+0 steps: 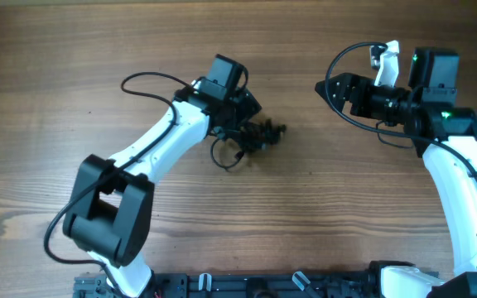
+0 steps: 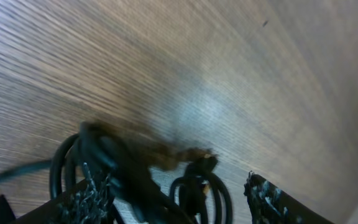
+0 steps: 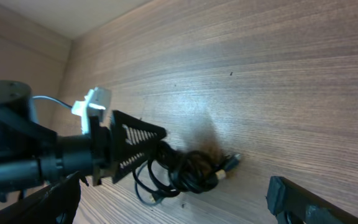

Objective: Untangle cables

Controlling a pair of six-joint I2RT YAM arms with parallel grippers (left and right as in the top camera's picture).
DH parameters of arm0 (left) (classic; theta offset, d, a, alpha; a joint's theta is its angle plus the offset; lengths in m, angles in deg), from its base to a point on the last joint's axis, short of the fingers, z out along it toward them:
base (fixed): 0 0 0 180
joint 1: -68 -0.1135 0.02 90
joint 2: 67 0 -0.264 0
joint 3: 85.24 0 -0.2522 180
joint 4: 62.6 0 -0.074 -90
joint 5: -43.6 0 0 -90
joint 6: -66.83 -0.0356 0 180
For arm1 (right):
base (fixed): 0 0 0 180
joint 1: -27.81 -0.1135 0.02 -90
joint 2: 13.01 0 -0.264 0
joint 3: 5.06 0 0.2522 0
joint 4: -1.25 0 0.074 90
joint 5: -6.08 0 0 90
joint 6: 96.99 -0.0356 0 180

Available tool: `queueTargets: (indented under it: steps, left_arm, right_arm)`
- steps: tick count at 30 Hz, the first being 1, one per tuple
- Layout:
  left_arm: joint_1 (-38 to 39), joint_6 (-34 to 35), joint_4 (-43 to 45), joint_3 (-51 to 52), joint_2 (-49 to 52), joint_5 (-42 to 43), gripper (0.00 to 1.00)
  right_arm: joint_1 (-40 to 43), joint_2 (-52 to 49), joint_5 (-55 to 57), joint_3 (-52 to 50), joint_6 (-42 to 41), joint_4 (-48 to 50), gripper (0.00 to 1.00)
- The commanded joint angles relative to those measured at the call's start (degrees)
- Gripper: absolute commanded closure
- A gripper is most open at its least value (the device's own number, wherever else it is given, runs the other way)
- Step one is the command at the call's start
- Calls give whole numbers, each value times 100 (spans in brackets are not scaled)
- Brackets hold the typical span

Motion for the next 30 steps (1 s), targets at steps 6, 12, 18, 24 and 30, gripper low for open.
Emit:
queueTargets:
  steps: [6,12,18,24,30]
  left_arm:
    - [81,-4,83,-50,697,-79,81]
    - [-306,-750,870,-52,98,944,96]
    - [-962,-1023,1169,-52,-597,2417,96]
    - [-960,-966,1174,-52,-597,2629,96]
    - [-949,-125,1165,-52,-595,2627,96]
  right_arm:
    - [13,-59,166,122,-39,-35,2]
    - [7,-59,61,122,-37,-74,2]
    - [-525,-59,-1093,122,-160,542,10]
    - [-1311,-76,-219,122,-1480,804,28]
    - [-1797,-579,-11,122,-2251,977,46]
